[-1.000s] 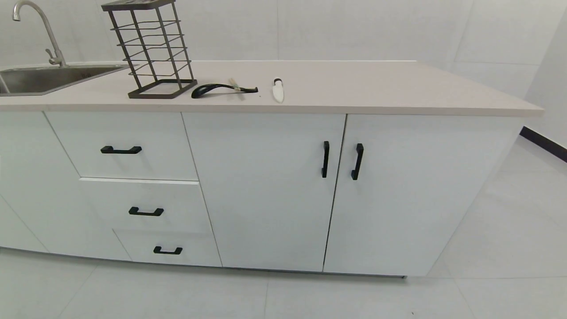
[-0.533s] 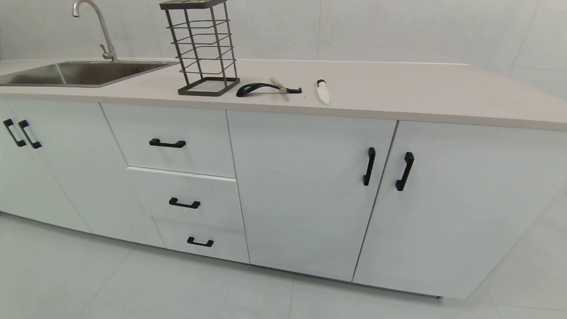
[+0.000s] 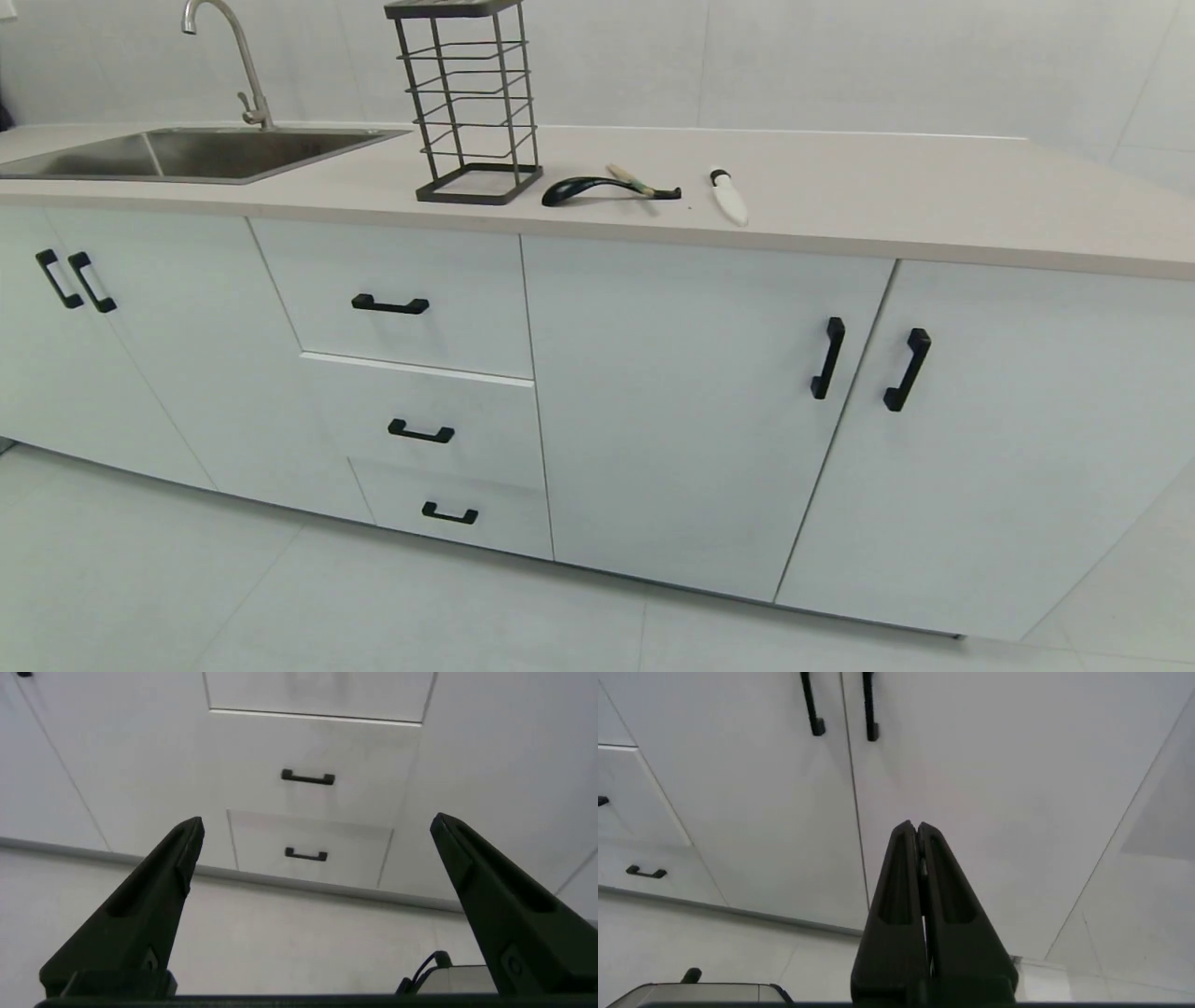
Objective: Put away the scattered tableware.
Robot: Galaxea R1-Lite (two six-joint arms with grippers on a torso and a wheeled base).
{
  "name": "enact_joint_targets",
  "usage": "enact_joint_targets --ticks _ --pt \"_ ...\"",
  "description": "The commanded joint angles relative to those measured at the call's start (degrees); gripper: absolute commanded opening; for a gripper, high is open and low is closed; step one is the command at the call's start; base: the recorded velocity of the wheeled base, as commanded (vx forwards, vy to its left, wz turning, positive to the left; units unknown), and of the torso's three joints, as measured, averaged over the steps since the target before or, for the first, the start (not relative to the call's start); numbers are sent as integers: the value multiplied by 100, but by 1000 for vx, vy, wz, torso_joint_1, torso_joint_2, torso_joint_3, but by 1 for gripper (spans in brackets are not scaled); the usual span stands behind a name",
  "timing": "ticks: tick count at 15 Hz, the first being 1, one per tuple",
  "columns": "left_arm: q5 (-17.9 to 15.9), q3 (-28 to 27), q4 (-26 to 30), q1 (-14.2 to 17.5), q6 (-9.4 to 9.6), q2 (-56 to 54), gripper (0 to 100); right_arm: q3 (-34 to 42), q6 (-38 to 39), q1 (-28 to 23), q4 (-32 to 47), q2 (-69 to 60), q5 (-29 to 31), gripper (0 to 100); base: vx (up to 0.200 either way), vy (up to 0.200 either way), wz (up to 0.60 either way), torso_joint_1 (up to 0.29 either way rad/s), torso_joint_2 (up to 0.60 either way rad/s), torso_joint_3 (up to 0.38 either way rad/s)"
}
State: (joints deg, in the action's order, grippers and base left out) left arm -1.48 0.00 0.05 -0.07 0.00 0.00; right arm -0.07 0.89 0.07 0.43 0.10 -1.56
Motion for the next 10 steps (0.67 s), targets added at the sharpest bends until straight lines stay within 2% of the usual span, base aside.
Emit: enact_joint_targets --ticks 1,4,7,10 --pt "-2 0 -5 -1 0 0 100 -1 -1 1 -8 8 -2 0 200 200 0 7 7 -2" --pt "-2 0 -5 -1 0 0 100 -1 -1 1 -8 8 -2 0 200 200 0 -2 -2 4" --pt "-2 0 -5 7 -9 0 100 -1 -1 1 -8 8 -2 0 200 0 0 1 2 2" --pt "7 0 -5 7 0 0 100 -1 -1 1 -8 8 -2 0 0 0 0 0 0 0"
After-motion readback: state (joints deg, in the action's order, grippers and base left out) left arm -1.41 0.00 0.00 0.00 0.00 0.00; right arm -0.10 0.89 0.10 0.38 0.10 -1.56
